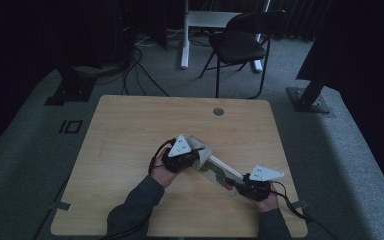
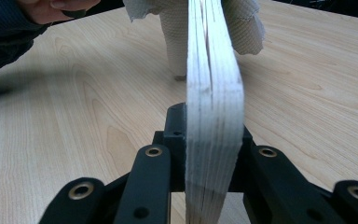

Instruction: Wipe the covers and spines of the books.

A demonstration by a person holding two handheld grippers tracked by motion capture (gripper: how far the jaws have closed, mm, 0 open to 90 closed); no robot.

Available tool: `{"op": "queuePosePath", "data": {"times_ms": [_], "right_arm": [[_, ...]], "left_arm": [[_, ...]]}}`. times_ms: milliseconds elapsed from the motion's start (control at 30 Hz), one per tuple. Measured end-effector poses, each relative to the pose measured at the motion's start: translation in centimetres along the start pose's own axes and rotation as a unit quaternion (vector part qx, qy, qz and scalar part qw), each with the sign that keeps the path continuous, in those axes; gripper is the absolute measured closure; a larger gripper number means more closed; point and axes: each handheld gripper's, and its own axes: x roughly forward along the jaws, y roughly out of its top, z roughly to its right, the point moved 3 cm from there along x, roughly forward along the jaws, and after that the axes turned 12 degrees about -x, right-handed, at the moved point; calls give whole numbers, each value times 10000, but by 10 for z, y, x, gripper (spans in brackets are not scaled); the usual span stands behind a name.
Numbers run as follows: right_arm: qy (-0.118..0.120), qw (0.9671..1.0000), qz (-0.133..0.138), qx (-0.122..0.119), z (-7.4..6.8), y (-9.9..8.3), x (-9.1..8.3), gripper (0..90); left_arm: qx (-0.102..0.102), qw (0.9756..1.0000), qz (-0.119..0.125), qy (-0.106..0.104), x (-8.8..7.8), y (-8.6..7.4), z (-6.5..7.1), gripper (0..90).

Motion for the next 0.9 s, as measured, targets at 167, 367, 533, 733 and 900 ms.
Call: {"op": "queuePosePath", "data": {"times_ms": [167,367,533,733,900], "right_arm": [[-10,10000,-2,4,0,0,0,768],[-17,10000,-3,0,0,0,0,769],[-31,10000,-14,3,0,0,0,771],[-32,10000,-16,5,0,0,0,772],[-32,10000,-18,0,0,0,0,772]], "left_arm": [[-19,9999,-26,-121,4,0,6,868],[91,9996,-106,-225,9,2,16,868],[111,9994,-129,-299,13,3,21,869],[128,9991,-140,-387,16,3,27,869],[175,9987,-162,-451,19,3,32,869]]}}
